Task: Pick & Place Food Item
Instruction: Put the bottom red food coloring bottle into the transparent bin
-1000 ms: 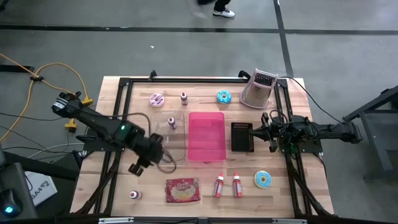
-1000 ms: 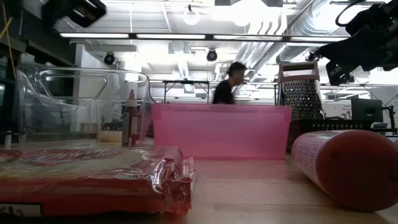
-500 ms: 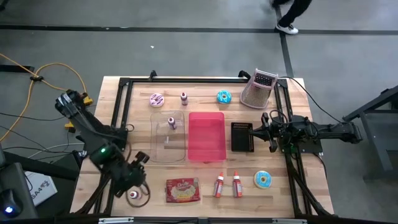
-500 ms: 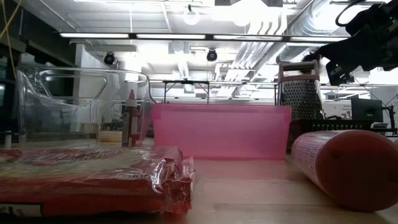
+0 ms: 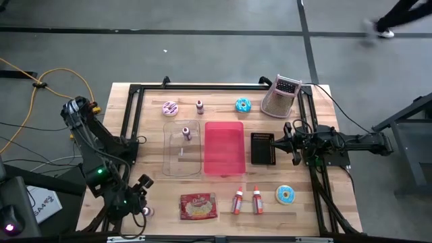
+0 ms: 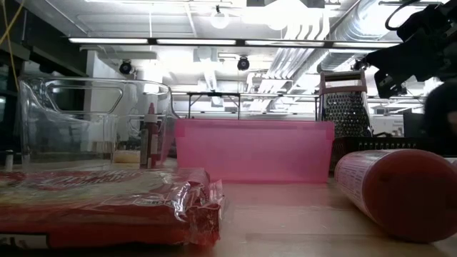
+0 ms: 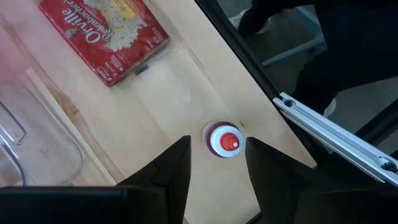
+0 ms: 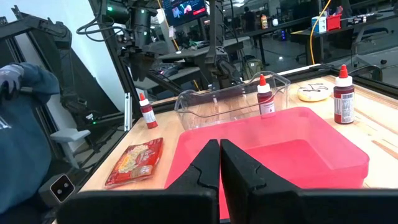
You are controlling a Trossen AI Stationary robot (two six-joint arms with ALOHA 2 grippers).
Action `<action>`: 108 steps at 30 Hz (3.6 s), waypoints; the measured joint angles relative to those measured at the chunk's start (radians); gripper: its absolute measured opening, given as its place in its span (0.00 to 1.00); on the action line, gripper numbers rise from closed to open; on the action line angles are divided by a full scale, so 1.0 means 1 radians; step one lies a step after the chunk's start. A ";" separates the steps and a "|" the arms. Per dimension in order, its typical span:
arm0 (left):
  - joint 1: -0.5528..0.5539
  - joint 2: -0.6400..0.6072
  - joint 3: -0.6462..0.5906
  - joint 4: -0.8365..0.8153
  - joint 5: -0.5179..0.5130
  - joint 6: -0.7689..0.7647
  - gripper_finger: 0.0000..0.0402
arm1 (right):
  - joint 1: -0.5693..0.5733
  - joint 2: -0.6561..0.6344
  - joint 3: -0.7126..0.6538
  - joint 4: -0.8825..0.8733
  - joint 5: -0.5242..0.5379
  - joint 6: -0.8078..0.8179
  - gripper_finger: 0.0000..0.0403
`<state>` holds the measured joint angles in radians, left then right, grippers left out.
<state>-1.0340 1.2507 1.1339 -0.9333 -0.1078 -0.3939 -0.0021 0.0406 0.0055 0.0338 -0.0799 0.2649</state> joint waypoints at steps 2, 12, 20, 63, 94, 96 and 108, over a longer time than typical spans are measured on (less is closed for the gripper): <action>0.000 0.002 0.000 0.000 0.000 0.000 0.41 | 0.000 0.000 0.000 0.000 0.000 0.000 0.00; -0.013 0.069 0.000 0.023 0.000 0.002 0.58 | 0.000 0.000 0.000 0.000 0.000 0.000 0.00; -0.026 0.131 0.000 0.034 0.001 0.003 0.58 | 0.000 0.000 0.000 0.000 0.000 0.000 0.00; -0.071 0.267 -0.001 0.028 -0.025 0.002 0.58 | 0.000 0.000 0.000 0.000 0.002 0.000 0.00; -0.070 0.266 -0.001 0.029 -0.020 -0.004 0.28 | 0.000 0.000 0.000 0.000 0.002 0.000 0.00; -0.070 0.266 -0.001 0.029 -0.020 -0.005 0.27 | 0.000 0.000 0.000 0.000 0.002 0.000 0.00; -0.068 0.242 -0.001 0.029 -0.019 -0.007 0.28 | 0.000 0.000 0.000 0.000 0.002 0.000 0.00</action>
<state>-1.1019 1.4923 1.1332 -0.9044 -0.1272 -0.4011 -0.0024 0.0406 0.0059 0.0338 -0.0780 0.2650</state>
